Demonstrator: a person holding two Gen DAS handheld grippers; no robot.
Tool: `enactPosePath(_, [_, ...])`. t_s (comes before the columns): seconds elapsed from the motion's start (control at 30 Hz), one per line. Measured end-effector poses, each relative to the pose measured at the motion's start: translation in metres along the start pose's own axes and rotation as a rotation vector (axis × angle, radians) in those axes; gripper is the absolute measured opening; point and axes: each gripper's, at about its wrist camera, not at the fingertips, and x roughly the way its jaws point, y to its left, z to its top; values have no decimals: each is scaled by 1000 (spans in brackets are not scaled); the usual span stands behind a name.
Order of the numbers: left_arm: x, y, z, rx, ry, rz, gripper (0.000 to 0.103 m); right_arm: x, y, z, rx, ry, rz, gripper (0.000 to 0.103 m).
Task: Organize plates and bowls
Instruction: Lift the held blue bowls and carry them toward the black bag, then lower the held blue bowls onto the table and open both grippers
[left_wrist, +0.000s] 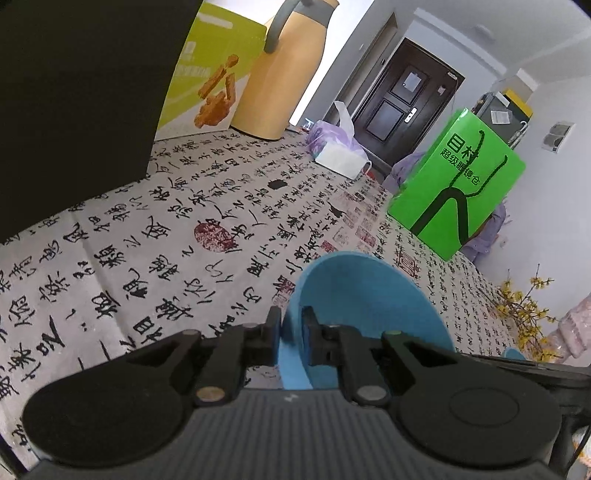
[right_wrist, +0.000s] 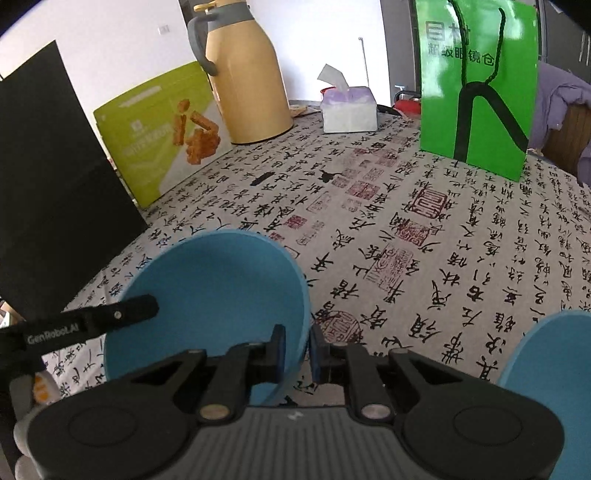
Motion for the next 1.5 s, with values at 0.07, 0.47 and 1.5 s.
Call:
enactPosePath(0.07, [-2,0,0,-2,1,3,12,-1,3,0,3,-4,-7,11])
enactPosePath(0.47, [-61,18,10,-35,-96,14,12,-23,41,13,-3,-38,63,10])
enactPosePath(1.5, [-76,119,8,-218,10,83,15,34,125,0,-51,146,112,15])
